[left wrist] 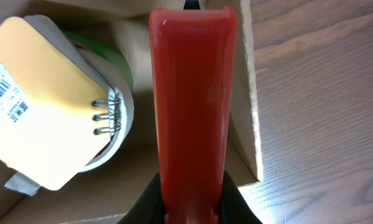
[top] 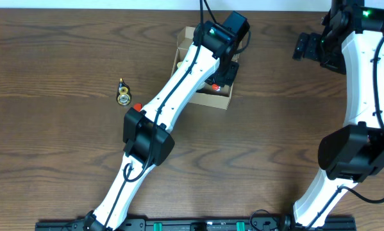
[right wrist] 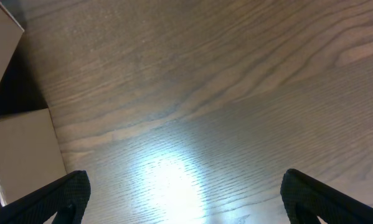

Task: Pack container
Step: 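Lower the red box cutter into the box and open the left gripper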

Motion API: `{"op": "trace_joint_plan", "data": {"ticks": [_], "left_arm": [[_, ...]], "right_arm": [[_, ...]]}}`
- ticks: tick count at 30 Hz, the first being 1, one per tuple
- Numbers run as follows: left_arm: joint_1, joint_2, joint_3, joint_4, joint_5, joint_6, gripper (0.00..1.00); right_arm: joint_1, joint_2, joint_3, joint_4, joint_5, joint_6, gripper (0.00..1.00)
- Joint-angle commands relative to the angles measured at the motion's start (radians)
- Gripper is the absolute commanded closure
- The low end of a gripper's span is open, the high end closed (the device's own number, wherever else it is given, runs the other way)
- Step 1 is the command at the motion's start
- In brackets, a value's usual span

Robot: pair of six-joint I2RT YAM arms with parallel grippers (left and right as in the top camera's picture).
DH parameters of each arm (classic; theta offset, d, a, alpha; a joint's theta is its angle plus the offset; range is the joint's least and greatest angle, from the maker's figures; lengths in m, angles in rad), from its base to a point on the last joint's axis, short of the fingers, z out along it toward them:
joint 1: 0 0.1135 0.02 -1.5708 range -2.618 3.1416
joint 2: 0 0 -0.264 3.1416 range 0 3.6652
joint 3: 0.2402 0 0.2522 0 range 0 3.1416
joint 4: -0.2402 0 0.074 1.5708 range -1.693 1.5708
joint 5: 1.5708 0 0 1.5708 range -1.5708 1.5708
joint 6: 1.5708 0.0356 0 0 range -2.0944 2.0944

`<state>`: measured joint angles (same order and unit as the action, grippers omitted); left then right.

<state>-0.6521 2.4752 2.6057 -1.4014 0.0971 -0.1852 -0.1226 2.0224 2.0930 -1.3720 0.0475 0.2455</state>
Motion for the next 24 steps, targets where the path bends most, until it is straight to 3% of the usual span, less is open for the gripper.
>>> {"op": "trace_joint_plan", "data": {"ticks": [1,19,24], "left_arm": [[-0.002,0.045,0.015,-0.002,-0.018,-0.014,0.89],[0.004,0.153,0.015,-0.004,0.029,-0.013,0.88],[0.005,0.148,0.015,0.003,0.023,-0.013,0.73]], "right_arm": [[-0.001,0.006,-0.003,-0.002,-0.004,0.013,0.01],[-0.001,0.006,-0.003,-0.008,-0.004,0.013,0.01],[-0.001,0.006,-0.003,-0.008,-0.004,0.013,0.01]]}}
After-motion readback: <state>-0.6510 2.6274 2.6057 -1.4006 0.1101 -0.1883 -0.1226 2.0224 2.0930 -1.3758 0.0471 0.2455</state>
